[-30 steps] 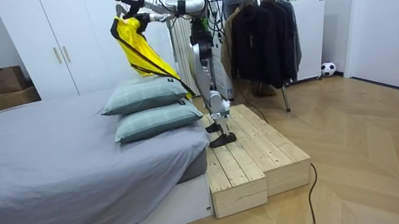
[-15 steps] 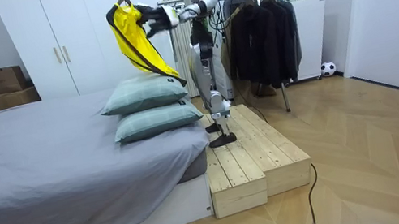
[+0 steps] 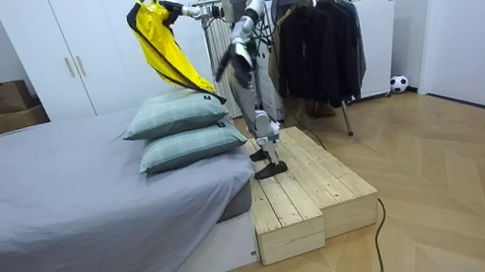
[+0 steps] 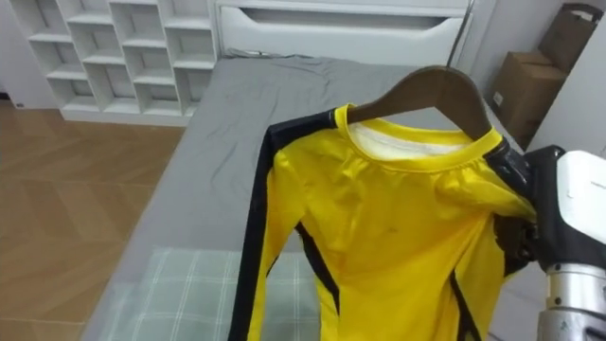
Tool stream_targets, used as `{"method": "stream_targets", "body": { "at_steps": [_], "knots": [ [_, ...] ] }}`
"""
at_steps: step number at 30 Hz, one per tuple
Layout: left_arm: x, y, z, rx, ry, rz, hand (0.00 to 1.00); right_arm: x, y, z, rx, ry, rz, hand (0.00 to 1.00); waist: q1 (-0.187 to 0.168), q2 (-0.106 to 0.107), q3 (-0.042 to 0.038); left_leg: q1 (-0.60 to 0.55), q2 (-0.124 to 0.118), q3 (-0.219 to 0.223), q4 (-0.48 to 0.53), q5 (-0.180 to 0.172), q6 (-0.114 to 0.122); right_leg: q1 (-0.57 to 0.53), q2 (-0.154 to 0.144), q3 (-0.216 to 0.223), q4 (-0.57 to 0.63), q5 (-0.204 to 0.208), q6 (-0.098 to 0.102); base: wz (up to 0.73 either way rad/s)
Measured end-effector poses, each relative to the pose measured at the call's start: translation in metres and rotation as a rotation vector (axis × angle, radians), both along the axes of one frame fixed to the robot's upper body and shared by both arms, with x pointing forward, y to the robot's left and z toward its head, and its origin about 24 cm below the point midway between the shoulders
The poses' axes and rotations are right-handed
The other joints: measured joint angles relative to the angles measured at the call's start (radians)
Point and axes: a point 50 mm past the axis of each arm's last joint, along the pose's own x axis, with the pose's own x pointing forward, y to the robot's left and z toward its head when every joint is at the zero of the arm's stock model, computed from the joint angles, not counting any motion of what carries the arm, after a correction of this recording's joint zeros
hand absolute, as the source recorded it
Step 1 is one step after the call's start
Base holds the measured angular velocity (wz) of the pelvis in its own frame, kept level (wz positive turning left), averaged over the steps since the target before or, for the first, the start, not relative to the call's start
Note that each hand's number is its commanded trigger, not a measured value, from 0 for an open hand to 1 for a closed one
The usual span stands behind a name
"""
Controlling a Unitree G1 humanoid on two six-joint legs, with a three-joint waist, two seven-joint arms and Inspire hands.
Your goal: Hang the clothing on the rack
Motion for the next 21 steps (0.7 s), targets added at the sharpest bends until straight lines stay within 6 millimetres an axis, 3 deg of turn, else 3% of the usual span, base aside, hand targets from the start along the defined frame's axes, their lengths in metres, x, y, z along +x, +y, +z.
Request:
{"method": "stream_targets", "body": {
  "at_steps": [4, 10, 16, 21],
  "knots": [
    [-0.054, -0.014, -0.012, -0.102, 0.114, 0.247, 0.00, -0.002, 0.003, -0.001, 0.018, 0.048, 0.018, 1.00, 0.000, -0.011, -0.0006, 0.002, 0.001, 0.003, -0.002, -0.002, 0.000, -0.002, 0.001, 0.008, 0.001, -0.003, 0.001, -0.03],
    [-0.098, -0.037, -0.017, -0.210, 0.200, 0.435, 0.00, -0.001, 0.006, -0.001, 0.015, 0.130, 0.040, 1.00, 0.023, -0.016, -0.0004, -0.007, 0.000, 0.005, 0.008, -0.008, 0.000, -0.009, 0.000, 0.009, 0.003, -0.005, -0.001, -0.01],
    [-0.112, -0.048, -0.020, -0.313, 0.214, 0.412, 0.00, -0.001, 0.015, 0.005, 0.043, 0.154, 0.095, 1.00, 0.026, -0.021, -0.0033, -0.017, -0.002, -0.003, 0.010, -0.007, 0.000, -0.006, -0.009, 0.005, -0.001, -0.006, 0.000, 0.04],
    [-0.092, -0.051, -0.028, -0.401, 0.175, 0.284, 0.00, -0.002, 0.017, 0.000, 0.042, 0.218, 0.100, 1.00, 0.013, -0.027, -0.0014, -0.025, -0.013, -0.025, 0.018, -0.009, 0.004, 0.003, -0.015, -0.016, 0.000, -0.014, 0.005, 0.14]
  ]
}}
